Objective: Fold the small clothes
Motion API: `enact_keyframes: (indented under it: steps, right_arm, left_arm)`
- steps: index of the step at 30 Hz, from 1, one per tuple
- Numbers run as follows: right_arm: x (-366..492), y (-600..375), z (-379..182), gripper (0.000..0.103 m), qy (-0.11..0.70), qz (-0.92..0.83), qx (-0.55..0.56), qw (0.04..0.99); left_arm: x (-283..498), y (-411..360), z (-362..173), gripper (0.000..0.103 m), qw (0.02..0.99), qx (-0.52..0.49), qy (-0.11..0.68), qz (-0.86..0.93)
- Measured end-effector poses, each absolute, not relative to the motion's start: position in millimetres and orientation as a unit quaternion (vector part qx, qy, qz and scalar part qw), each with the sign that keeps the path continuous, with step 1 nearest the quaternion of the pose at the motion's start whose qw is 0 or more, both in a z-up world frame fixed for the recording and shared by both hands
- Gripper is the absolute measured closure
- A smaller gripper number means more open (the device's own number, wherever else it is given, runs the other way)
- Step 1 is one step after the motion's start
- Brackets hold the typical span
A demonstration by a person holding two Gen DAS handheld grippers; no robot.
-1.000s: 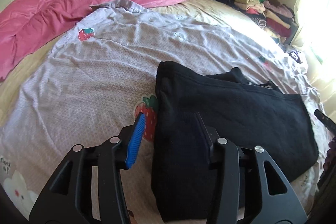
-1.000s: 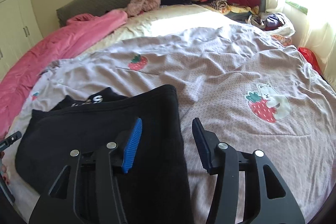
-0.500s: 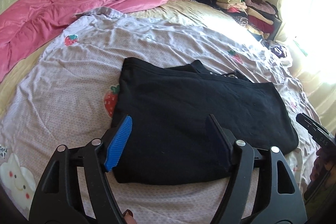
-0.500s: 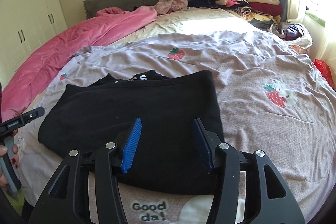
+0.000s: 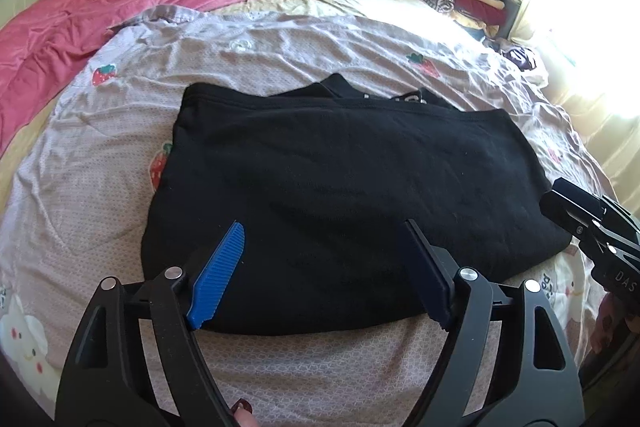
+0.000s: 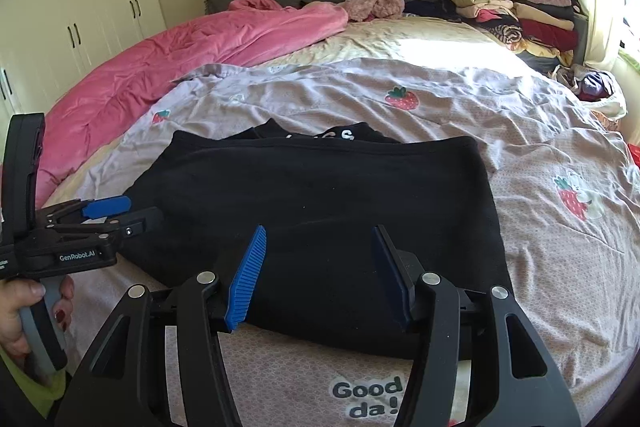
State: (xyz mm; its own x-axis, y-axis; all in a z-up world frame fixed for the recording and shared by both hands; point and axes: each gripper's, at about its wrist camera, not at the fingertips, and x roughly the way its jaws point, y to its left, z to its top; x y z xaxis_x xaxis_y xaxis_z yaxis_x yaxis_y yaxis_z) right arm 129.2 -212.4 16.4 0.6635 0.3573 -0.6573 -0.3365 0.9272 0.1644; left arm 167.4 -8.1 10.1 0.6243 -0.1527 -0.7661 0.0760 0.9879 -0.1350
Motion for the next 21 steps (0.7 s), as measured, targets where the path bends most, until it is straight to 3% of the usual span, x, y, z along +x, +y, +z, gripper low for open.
enact_keyframes:
  steps: [17,21]
  right_arm:
    - [139,-217,-4,0.05,0.397,0.167,0.013,0.903]
    - [144,-232,-23,0.042,0.429,0.133,0.015,0.894]
  left_arm:
    - [165,1,-22,0.031,0.883,-0.058,0.46,-0.067]
    - [164,2,-21,0.031,0.883,-0.065,0.46,-0.067]
